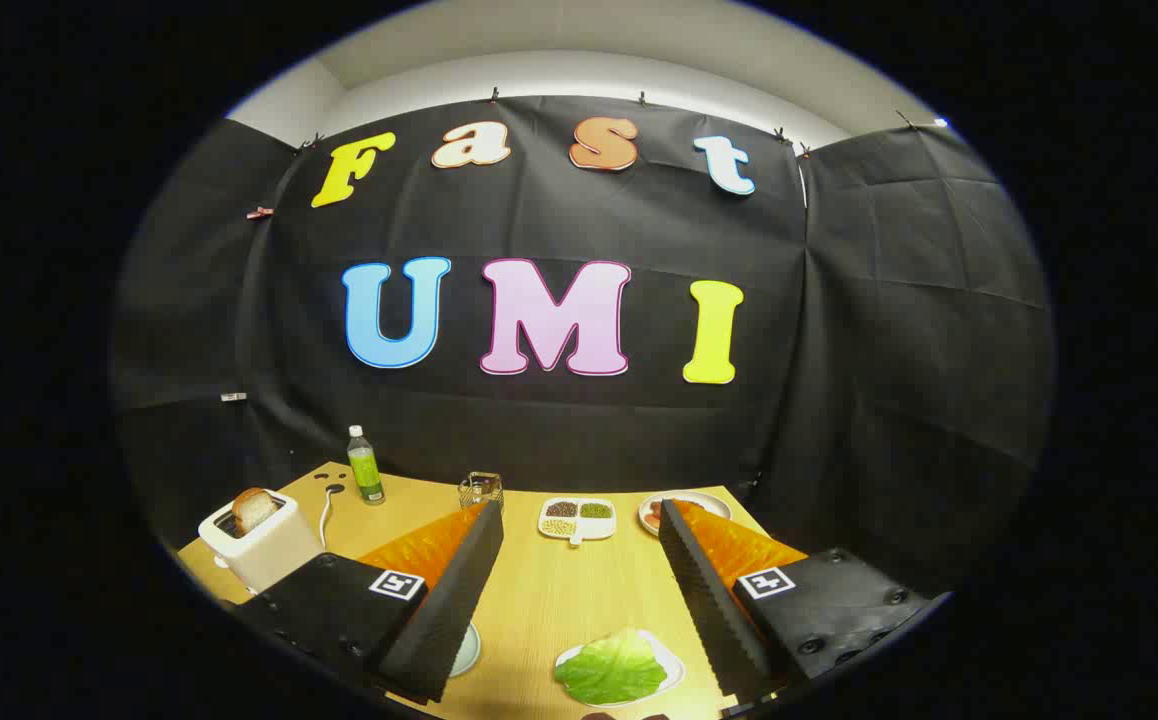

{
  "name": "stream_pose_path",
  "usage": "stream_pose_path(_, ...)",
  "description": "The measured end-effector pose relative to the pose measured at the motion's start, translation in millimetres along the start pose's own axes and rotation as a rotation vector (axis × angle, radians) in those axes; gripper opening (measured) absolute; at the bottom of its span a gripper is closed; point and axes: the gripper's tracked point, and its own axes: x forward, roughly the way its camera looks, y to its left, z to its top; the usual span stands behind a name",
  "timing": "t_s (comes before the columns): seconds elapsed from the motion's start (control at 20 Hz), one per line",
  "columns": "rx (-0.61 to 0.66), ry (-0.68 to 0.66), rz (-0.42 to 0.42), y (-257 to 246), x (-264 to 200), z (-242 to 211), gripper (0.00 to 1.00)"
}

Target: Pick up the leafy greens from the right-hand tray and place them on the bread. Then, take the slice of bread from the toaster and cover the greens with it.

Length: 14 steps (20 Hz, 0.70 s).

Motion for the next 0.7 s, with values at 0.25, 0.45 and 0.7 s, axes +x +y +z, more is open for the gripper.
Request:
stream_pose_path(0.25, -0.004, 0.005, 0.015, 2.5, 2.2, -0.5, 0.98)
stream_pose_path(0.45, -0.003, 0.011, 0.016, 2.1, 3.9, -2.1, 0.98)
stream_pose_path(0.7, -0.005, 0.034, -0.001, -3.9, 8.1, -8.6, 0.98)
